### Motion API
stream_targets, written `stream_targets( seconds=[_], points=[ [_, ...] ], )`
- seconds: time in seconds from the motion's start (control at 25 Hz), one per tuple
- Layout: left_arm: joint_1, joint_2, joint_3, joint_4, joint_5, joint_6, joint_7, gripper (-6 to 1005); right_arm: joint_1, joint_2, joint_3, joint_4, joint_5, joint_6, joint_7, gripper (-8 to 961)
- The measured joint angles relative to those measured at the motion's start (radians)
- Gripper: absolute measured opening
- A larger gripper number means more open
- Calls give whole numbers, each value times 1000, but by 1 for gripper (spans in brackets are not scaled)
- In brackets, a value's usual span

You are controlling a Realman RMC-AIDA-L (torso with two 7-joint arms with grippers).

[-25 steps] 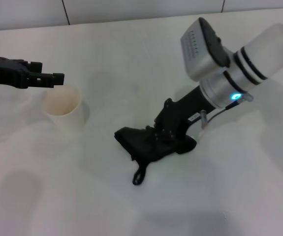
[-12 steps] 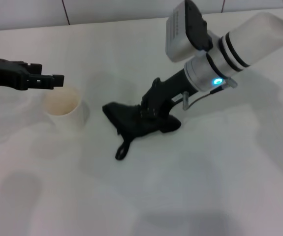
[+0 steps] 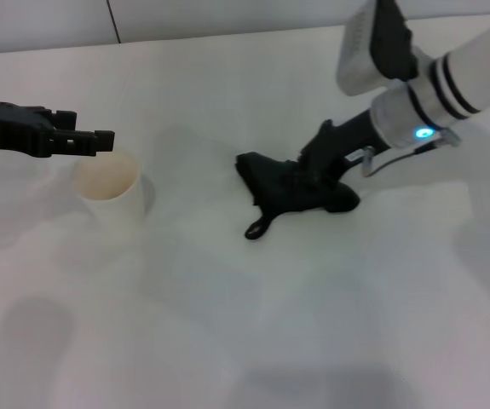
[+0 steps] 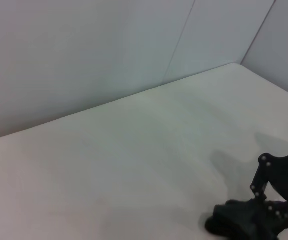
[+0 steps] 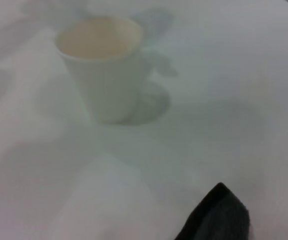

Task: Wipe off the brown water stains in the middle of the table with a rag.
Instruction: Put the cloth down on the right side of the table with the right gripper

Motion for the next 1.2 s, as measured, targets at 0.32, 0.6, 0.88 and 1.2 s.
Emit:
stream_targets(
  seconds=[0.32, 0.6, 0.88, 1.2],
  points=[
    [-3, 0, 0, 0, 0, -7, 1, 880, -43, -1, -1, 156, 38, -77, 7, 88],
    [-9, -1, 0, 0, 0, -15, 2, 880, -76, -4, -3, 305, 85, -168, 7, 88],
    [-11, -1, 0, 0, -1, -23, 2, 880, -134, -4, -4, 351, 88, -199, 10, 88],
    [-17, -2, 0, 0, -1, -25, 2, 880, -146, -3, -4, 353, 89, -234, 28, 88]
  ],
)
